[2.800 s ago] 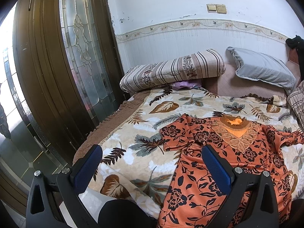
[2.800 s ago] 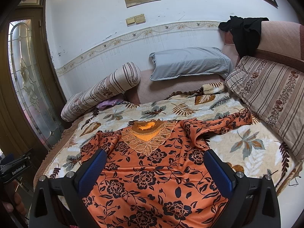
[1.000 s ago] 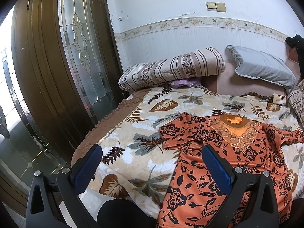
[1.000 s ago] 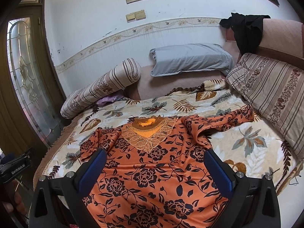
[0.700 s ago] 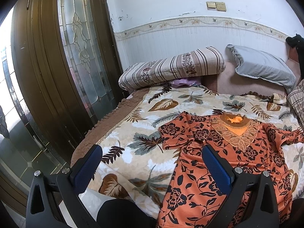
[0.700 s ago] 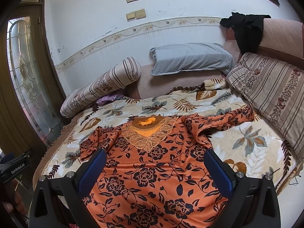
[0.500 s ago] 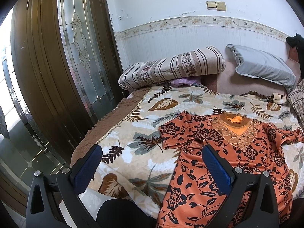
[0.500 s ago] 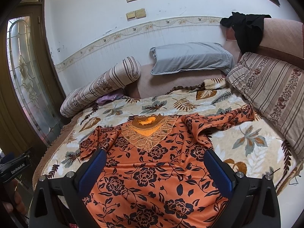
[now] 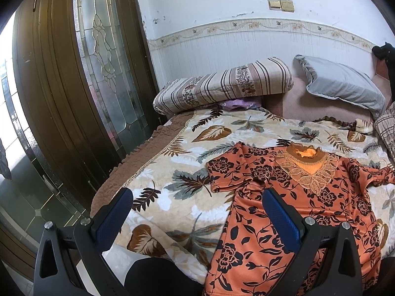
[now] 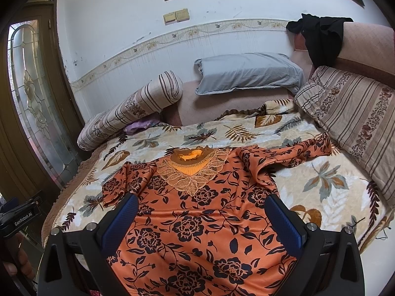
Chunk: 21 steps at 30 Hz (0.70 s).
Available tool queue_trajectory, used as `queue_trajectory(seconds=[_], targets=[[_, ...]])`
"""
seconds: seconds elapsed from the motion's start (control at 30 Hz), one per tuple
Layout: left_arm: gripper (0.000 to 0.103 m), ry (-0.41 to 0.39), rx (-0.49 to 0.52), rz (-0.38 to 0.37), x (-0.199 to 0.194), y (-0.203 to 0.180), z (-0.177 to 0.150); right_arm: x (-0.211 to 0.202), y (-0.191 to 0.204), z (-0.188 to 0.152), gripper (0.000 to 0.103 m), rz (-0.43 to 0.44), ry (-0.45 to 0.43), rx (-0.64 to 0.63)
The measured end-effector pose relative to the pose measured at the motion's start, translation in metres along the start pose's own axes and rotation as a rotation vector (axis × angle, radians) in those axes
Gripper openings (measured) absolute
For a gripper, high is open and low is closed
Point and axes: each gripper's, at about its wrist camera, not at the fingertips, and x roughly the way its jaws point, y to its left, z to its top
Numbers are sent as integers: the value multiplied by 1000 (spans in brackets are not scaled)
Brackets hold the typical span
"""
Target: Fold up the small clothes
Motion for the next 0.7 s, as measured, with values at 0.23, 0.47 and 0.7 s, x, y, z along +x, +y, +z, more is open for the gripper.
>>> queue_trajectory(seconds=[0.23, 0.47, 0.7], targets=[[103, 11, 5, 0, 8, -3, 0, 10, 1, 0, 103, -1, 14, 0], [103, 25, 17, 5, 17, -8, 2, 22, -1, 1, 103, -2, 37, 7], [103, 40, 35, 11, 27, -18, 5, 38, -6, 5, 103, -4, 57, 25]])
